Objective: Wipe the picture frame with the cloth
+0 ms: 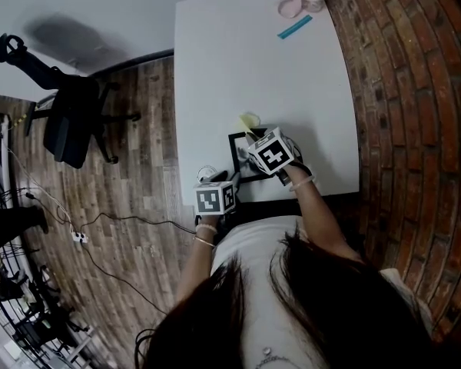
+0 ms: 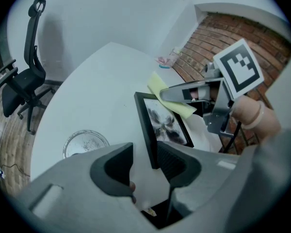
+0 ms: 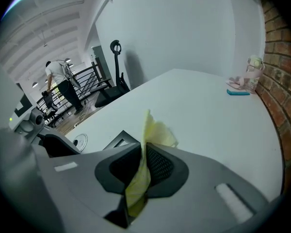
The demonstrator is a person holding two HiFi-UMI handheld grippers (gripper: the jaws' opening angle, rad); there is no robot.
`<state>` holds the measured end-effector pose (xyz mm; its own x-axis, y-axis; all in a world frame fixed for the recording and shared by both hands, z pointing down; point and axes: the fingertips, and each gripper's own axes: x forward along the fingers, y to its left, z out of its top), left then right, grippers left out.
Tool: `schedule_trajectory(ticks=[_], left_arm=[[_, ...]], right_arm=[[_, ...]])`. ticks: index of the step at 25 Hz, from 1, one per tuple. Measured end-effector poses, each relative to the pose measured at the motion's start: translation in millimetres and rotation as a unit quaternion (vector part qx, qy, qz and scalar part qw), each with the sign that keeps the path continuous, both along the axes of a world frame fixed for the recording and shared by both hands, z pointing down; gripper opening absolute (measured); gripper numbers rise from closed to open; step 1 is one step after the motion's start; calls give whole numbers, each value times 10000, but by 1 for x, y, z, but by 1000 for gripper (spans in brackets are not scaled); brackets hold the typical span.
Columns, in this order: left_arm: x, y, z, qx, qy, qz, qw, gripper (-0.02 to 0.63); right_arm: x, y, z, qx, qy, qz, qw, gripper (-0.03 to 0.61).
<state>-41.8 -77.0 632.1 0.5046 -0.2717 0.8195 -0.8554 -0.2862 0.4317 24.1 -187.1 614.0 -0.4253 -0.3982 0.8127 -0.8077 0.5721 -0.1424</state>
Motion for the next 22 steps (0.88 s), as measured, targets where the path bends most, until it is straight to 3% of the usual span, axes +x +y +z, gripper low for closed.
schedule_trajectory(ticks=[22], left_arm=[[2, -1, 2, 38, -21, -110, 9999, 160]], right_arm=[[47, 1, 5, 11, 134, 555, 9984, 40]])
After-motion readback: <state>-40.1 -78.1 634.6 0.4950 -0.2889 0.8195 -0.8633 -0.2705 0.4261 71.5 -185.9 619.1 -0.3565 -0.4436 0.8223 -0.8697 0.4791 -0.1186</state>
